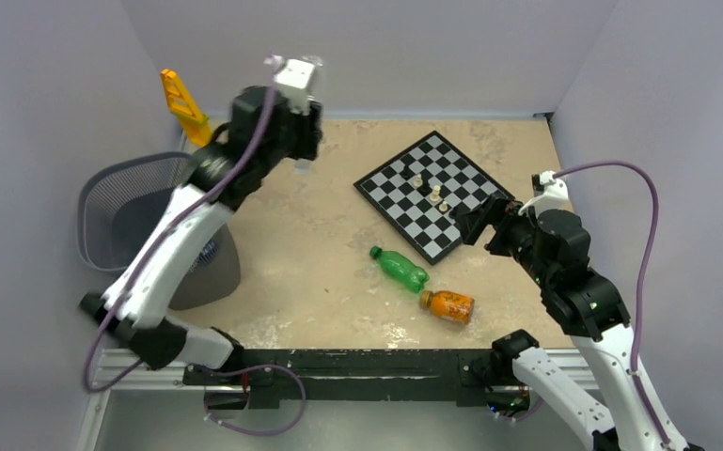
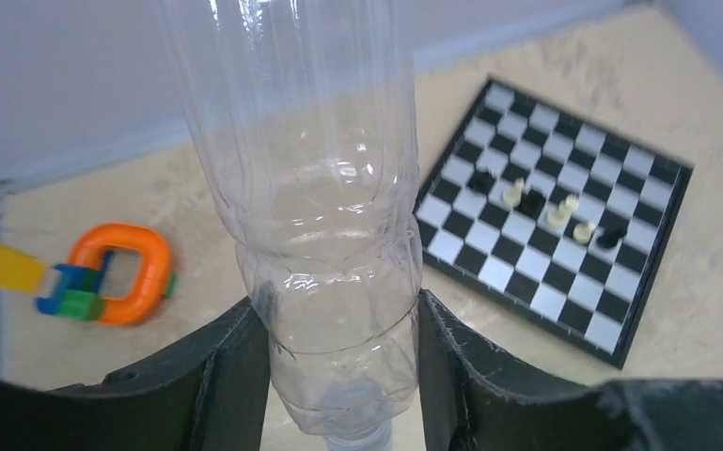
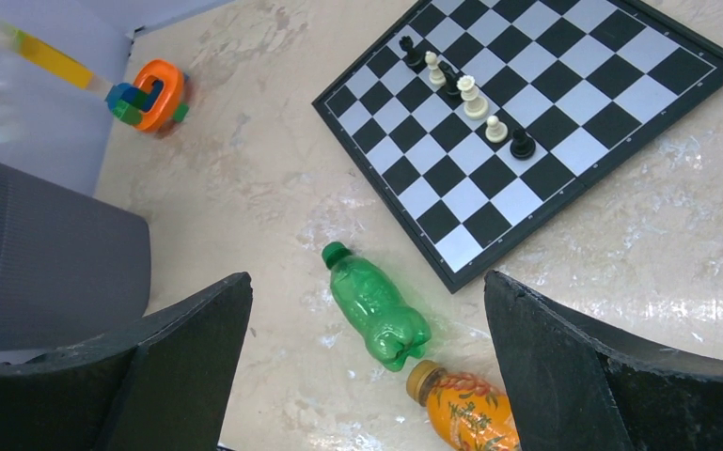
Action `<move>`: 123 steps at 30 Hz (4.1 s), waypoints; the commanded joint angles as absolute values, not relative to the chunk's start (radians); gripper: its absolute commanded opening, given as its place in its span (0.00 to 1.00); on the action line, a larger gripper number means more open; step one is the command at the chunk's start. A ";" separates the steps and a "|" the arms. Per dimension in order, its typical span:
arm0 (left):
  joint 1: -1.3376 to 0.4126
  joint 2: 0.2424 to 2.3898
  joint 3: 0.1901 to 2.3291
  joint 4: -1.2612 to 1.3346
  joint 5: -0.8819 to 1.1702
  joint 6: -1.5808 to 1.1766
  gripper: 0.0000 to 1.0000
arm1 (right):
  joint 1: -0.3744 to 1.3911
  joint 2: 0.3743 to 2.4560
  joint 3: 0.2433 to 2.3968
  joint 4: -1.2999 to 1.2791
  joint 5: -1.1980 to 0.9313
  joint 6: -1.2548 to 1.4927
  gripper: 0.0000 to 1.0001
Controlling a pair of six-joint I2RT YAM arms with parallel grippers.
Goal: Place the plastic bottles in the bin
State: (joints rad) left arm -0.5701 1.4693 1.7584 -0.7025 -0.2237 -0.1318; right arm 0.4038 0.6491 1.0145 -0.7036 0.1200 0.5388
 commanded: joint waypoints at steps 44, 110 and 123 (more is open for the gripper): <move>-0.734 1.186 1.950 -1.298 -0.459 -0.401 1.00 | 0.546 1.067 0.730 -0.414 -0.032 0.565 0.92; -0.685 1.309 1.446 -0.638 0.213 -0.917 0.15 | 0.865 0.912 0.904 -0.221 -0.171 0.388 0.48; -0.690 1.173 1.874 -1.147 -0.348 -0.576 0.00 | 0.865 0.819 1.067 -0.435 0.128 0.451 0.98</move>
State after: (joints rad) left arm -0.6899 1.2816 1.7004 -0.9607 -0.0345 -0.7490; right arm 0.8639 0.8658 0.9787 -0.3389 -0.0429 0.4267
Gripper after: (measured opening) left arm 0.386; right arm 0.973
